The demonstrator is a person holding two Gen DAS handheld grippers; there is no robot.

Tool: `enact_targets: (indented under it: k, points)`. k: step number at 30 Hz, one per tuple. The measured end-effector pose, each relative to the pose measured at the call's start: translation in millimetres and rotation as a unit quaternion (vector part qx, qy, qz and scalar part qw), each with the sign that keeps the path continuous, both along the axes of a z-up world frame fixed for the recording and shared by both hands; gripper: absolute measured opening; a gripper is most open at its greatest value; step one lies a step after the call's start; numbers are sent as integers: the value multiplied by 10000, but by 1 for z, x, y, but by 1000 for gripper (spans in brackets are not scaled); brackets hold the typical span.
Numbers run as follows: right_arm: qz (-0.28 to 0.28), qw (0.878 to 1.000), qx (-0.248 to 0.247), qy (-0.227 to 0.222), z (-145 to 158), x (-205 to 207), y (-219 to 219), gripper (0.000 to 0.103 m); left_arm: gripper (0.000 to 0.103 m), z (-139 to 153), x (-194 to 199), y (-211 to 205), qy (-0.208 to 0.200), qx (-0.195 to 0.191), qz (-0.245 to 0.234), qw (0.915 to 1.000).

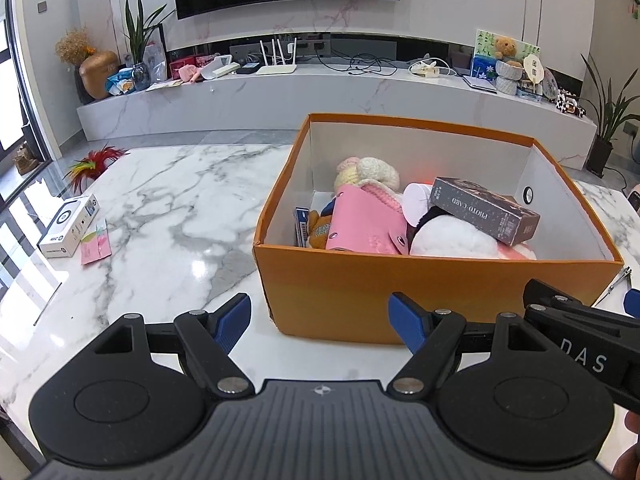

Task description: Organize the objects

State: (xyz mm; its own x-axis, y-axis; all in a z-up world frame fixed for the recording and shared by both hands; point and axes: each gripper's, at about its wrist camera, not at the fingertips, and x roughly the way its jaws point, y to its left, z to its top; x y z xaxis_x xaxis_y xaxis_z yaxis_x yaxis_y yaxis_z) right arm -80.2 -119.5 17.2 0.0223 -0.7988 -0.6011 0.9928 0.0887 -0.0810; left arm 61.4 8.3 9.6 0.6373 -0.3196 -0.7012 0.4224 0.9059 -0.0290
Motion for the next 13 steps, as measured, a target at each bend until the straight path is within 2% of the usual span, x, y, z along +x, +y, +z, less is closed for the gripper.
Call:
enact_targets:
  k: [13]
  points:
    - [2, 10000, -40, 50, -1, 5, 2, 99, 89, 2, 1, 0, -39, 46, -26, 10000]
